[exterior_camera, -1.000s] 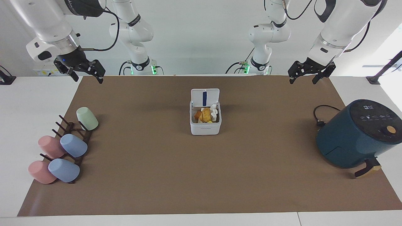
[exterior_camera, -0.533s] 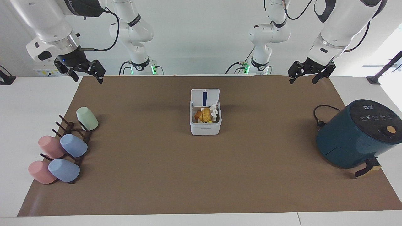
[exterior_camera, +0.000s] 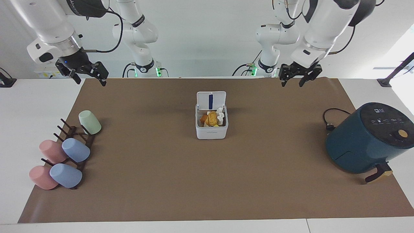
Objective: Close trash can lid
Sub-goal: 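Reach the left gripper toward the white trash bin's open top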
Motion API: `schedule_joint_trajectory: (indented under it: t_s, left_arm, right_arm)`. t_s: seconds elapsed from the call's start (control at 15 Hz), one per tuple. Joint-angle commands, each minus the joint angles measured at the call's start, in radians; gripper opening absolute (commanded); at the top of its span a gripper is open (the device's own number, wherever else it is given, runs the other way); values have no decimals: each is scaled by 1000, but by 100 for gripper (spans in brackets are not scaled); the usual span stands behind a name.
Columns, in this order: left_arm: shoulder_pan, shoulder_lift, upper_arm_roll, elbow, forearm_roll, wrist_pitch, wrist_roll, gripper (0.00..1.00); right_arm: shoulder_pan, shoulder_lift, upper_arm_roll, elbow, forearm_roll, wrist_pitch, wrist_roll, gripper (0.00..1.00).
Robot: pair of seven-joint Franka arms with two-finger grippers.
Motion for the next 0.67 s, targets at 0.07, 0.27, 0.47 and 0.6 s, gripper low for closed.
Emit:
schedule_joint_trajectory:
  t_s: [0.07,0.27,0.47,0.6]
  left_arm:
    - [-211,-148,11,-254,-7,174,-211,0]
    - [-337,-135,11,-297,-57,206,-257,0]
    - [-454,-129,13,-383,-70,385,-382,0]
    - [-483,-69,13,-376,-70,449,-422,0]
  right_arm:
    - [-7,-16,3,-19,-2,6,-24,100]
    - [-7,-16,3,-19,-2,6,-24,100]
    - [-7,-16,3,-19,-2,6,-24,100]
    - [-7,-16,3,-19,-2,6,-24,100]
